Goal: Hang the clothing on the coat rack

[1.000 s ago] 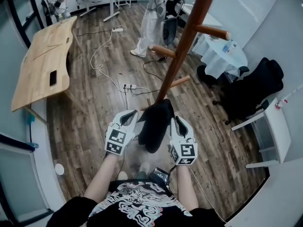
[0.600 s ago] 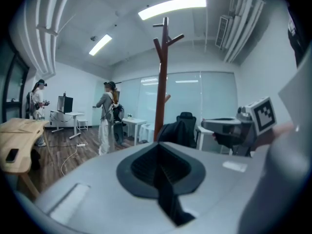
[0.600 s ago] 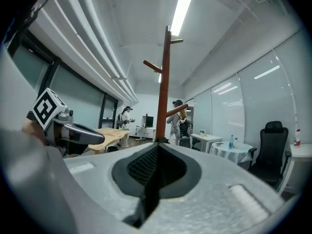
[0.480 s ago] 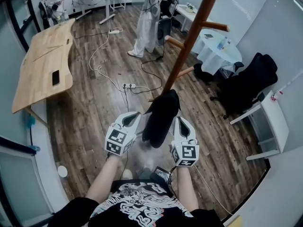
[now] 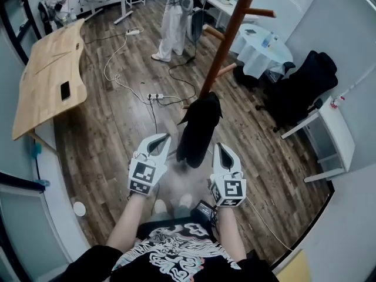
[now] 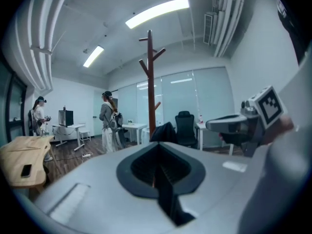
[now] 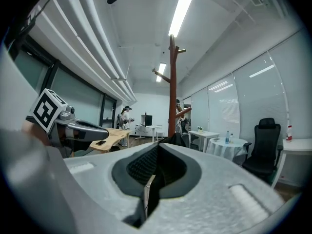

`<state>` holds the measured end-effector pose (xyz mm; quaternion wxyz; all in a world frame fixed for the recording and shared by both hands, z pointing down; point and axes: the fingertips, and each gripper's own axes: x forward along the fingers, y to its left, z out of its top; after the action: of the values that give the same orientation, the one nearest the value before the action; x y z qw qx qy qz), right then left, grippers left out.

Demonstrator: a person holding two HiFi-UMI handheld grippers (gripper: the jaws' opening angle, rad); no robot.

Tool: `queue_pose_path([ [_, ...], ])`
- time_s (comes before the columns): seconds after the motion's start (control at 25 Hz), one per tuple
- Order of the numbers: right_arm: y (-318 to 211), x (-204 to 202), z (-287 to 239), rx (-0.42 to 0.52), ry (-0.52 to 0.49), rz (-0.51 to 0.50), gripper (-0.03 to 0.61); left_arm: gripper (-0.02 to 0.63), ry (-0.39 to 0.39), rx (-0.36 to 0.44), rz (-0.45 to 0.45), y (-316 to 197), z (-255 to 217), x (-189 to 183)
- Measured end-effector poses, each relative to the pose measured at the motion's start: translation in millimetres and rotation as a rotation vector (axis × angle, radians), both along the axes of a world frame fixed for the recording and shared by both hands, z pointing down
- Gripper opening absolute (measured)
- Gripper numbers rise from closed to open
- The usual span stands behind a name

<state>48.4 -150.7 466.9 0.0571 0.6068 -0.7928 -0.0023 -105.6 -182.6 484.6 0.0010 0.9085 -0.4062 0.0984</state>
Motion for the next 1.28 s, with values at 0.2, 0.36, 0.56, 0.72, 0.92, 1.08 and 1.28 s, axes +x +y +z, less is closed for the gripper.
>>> queue_pose_path([
  [0.2, 9.9, 1.2, -3.5, 0.002, 0.000, -0.015, 0.000, -0.011, 0.111, -0.010, -0.051, 6.9, -16.9, -4.4],
  [0.36, 16.8, 4.8, -5.7, 0.006, -0.014, -0.034, 0.000, -0.011, 0.044, -0.007, -0.037, 16.6, -13.2, 6.9],
  [0.56, 28.2, 14.7, -8.4, 0.012, -0.017, -0.049, -0.002, -0.011, 0.019, 0.001, -0.049, 28.9, -13.2, 20.7],
  [0.72, 33.3, 26.6, -11.3, 0.023, -0.036, -0.048, -0.002, -0.011, 0.035, 0.007, -0.063, 31.9, -18.0, 30.1],
  [0.92, 38.6, 43.8, -12.8, 0.024, -0.050, -0.050, -0.002, -0.011, 0.002, 0.008, -0.068, 37.3, -15.6, 46.0],
  [1.08, 38.1, 48.6, -10.3, 0.022, -0.053, -0.054, -0.002, -0.011, 0.009, 0.000, -0.073, 35.9, -14.4, 48.3],
  [1.28, 34.6, 54.4, -8.9, 0.024, -0.054, -0.058, -0.002, -0.011, 0.026, 0.005, -0.078, 32.7, -17.6, 50.6],
])
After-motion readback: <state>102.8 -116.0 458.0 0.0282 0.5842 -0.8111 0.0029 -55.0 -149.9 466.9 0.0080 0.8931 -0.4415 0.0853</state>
